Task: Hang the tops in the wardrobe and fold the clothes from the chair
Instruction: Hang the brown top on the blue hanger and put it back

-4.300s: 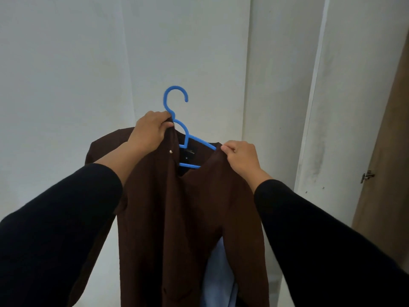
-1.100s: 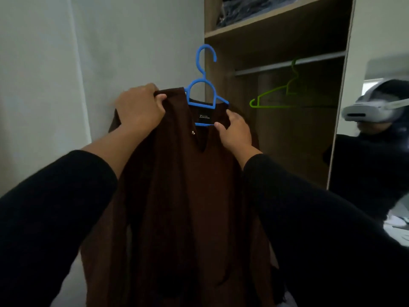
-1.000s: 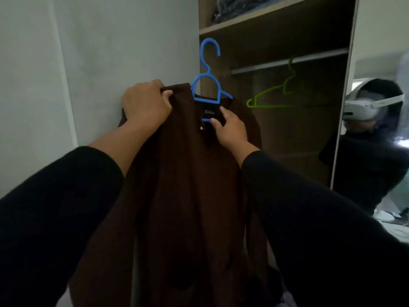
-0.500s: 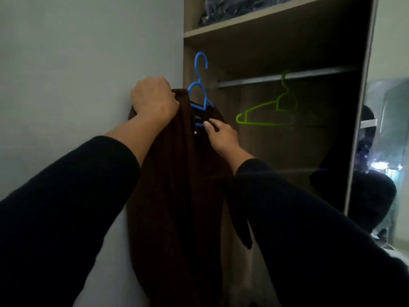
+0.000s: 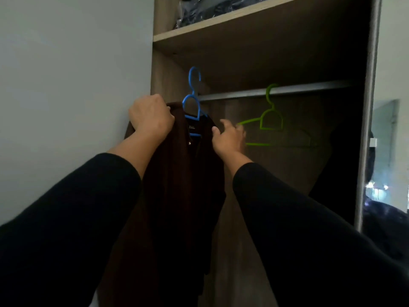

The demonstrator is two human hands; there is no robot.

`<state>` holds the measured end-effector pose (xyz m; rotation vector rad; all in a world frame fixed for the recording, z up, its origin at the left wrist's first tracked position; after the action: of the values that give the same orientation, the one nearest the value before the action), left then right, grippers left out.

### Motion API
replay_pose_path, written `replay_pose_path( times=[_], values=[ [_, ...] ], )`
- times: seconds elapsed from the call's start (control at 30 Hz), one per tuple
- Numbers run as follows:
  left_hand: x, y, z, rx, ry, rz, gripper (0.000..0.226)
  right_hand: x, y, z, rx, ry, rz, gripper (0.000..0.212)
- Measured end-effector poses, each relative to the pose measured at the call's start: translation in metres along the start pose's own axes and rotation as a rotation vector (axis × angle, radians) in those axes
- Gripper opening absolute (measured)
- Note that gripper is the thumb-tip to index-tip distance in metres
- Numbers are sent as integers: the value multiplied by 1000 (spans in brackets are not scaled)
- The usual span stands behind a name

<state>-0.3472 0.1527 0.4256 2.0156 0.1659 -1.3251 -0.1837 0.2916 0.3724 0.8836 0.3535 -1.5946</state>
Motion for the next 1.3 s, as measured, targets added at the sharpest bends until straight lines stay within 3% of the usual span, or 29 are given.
replay_pose_path(
  times=[0.43,0.73,0.93,1.3],
  values=[
    [-30,-48,-63,215,-91,25,29,-49,-4,-25,198,-147,100,46],
    [-37,-78,-117,242,-203,67,29,-70,12,-47,250,-180,3,49],
    [-32,-106,-140,273,-230,125,30,-79,20,-68,114,-151,-75,18],
    [-29,-134,-139,403,-213,186,29,-82,12,-79,-294,-179,-267,26]
  ],
)
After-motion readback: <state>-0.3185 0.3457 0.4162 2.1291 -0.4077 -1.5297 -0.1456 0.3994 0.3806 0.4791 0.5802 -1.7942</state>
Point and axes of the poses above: each hand's wrist, its own x-axis away from the middle knuckle, its own y-axis out of the back of the hand, z = x × y, the point moved 8 cm from there along -x, towards the middle knuckle, and after that the axes turned 12 degrees about -x, right-handed, at the moved point
